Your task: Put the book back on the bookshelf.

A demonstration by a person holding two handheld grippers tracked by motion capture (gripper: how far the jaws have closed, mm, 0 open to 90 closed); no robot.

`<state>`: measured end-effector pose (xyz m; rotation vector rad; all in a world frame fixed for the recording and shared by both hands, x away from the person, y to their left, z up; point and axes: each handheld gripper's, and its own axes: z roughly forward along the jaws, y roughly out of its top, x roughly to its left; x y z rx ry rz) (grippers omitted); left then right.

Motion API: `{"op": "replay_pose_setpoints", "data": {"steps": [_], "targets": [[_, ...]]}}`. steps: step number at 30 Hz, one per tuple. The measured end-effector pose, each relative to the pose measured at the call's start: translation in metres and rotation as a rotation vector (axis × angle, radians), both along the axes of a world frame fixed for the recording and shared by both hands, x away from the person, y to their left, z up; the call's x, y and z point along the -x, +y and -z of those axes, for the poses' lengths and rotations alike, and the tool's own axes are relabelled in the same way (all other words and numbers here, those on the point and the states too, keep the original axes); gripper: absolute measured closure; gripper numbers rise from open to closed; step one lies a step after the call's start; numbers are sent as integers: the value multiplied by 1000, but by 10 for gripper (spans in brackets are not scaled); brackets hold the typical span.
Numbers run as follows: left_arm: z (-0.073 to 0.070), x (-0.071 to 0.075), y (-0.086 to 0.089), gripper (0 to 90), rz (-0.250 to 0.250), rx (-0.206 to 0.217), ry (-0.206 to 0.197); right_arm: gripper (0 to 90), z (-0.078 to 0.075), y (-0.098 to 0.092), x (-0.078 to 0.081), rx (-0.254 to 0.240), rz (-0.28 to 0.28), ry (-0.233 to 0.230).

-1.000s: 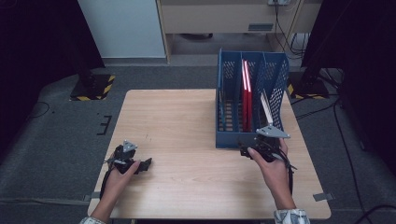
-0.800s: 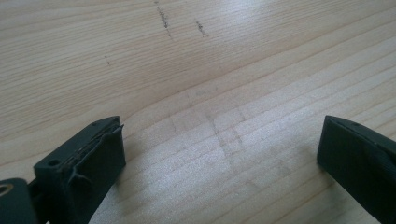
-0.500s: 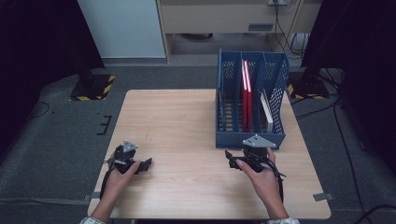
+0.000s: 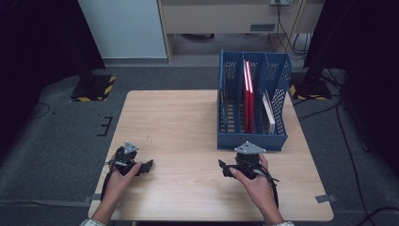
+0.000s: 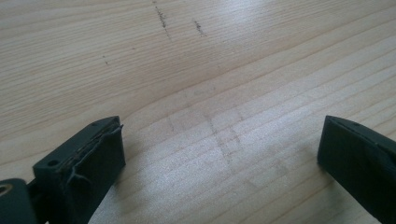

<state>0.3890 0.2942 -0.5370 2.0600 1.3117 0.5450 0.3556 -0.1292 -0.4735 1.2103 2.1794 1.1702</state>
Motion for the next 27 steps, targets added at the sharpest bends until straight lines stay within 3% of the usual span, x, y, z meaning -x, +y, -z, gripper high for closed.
{"op": "replay_pose_setpoints", "data": {"steps": [27], "targets": [[0, 0, 0, 0, 2, 0, 1, 87, 30, 39, 2, 56, -104, 66]]}}
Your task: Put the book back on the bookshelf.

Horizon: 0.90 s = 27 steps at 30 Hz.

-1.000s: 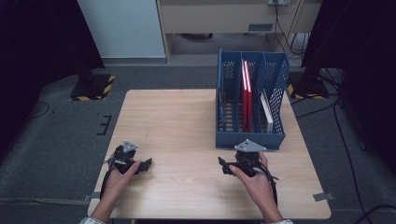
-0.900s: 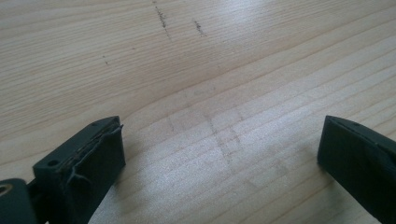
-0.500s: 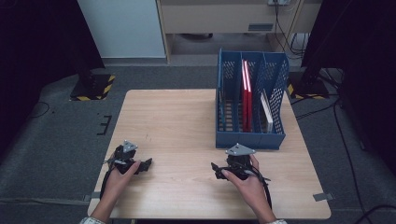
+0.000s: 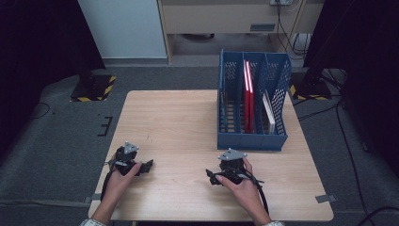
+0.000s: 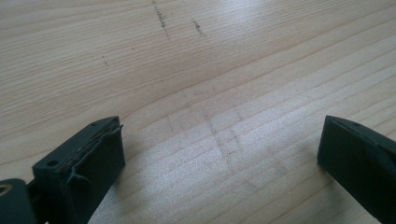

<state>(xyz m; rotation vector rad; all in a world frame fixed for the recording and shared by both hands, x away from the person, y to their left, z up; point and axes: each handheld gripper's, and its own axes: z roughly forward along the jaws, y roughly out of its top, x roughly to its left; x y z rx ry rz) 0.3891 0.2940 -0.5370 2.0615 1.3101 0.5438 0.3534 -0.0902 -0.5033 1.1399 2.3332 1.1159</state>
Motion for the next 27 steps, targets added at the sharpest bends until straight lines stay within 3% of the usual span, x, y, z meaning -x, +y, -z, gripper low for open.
{"op": "replay_pose_setpoints", "data": {"steps": [10, 17, 27], "targets": [[0, 0, 0, 0, 2, 1, 1, 87, 12, 14, -7, -3, -10, 15], [0, 0, 0, 0, 4, 1, 1, 88, 25, 28, -14, 30, -16, 21], [0, -1, 0, 0, 5, 2, 1, 84, 35, 41, -22, 73, 41, 21]]}}
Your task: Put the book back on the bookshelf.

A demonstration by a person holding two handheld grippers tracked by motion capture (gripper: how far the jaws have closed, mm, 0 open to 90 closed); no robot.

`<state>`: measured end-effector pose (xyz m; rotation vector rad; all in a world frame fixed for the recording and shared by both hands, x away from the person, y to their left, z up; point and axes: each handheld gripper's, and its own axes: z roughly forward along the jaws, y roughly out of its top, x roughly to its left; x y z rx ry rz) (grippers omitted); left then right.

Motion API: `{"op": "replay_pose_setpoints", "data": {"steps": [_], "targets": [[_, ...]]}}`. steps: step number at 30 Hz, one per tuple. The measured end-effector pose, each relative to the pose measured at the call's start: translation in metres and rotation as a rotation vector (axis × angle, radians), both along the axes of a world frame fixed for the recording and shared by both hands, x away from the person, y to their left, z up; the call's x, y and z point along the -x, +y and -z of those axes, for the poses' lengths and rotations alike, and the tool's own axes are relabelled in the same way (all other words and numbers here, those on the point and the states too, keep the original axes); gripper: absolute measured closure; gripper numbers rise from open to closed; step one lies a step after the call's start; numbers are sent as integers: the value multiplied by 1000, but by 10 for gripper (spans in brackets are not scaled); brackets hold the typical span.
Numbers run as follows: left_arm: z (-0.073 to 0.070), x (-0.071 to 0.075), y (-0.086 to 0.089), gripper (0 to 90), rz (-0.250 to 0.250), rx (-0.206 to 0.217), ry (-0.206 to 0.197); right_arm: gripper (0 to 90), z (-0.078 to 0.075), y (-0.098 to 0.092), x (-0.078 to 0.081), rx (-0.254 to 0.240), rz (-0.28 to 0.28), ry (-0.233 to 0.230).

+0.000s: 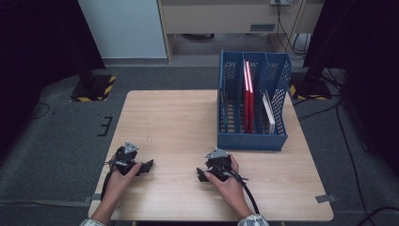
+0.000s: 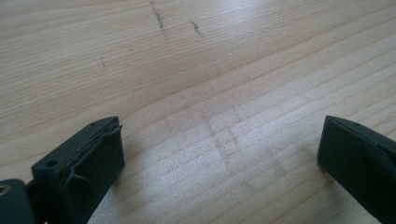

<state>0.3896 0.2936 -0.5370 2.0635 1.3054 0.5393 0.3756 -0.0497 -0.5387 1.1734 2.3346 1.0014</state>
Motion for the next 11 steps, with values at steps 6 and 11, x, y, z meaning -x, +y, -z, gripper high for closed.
{"op": "replay_pose_setpoints", "data": {"steps": [6, 11], "targets": [[0, 0, 0, 0, 0, 0, 0, 46, 0, 1, -1, 9, 4, 8], [0, 0, -1, 0, 0, 4, -1, 30, 1, 1, -1, 13, 16, 12]]}}
